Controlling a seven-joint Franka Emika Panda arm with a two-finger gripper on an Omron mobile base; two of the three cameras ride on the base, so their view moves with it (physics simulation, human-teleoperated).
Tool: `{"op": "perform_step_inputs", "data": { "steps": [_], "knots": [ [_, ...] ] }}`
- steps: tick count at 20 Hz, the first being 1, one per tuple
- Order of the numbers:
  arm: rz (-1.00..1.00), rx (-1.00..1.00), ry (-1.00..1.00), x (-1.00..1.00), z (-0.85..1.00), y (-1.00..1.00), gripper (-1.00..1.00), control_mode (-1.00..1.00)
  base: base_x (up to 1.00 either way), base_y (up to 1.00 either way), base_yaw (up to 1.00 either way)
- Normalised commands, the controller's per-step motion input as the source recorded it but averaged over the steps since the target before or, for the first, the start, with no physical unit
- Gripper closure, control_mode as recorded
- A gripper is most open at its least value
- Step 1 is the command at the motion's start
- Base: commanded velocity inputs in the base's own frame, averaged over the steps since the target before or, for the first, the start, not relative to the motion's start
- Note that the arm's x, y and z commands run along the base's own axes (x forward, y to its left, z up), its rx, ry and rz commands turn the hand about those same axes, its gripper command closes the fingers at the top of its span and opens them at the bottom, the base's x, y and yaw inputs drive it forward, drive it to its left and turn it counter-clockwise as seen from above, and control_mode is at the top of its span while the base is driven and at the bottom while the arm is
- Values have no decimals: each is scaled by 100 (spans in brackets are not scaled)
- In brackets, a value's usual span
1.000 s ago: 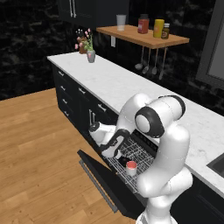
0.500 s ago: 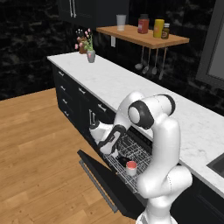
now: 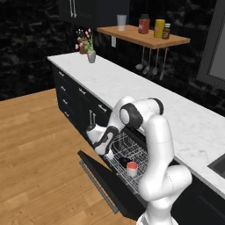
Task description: Pick up the cup and bowl from the counter, place them in the dishwasher, and close the dishwasher door.
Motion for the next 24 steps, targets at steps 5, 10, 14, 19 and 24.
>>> {"op": "perform_step_inputs", "data": {
  "steps": [5,10,14,19,24],
  "knots": [
    [-11,-1,0,6,-57,0,-100,-100,0,0,0],
    [-8,-1,0,14,-53,0,-100,-100,0,0,0],
    [-6,0,0,14,-32,-4,-100,-100,0,0,0],
    [-6,0,0,16,-29,-16,-100,-100,0,0,0],
    [-3,0,0,16,-42,-23,-100,-100,0,0,0]
  ]
}}
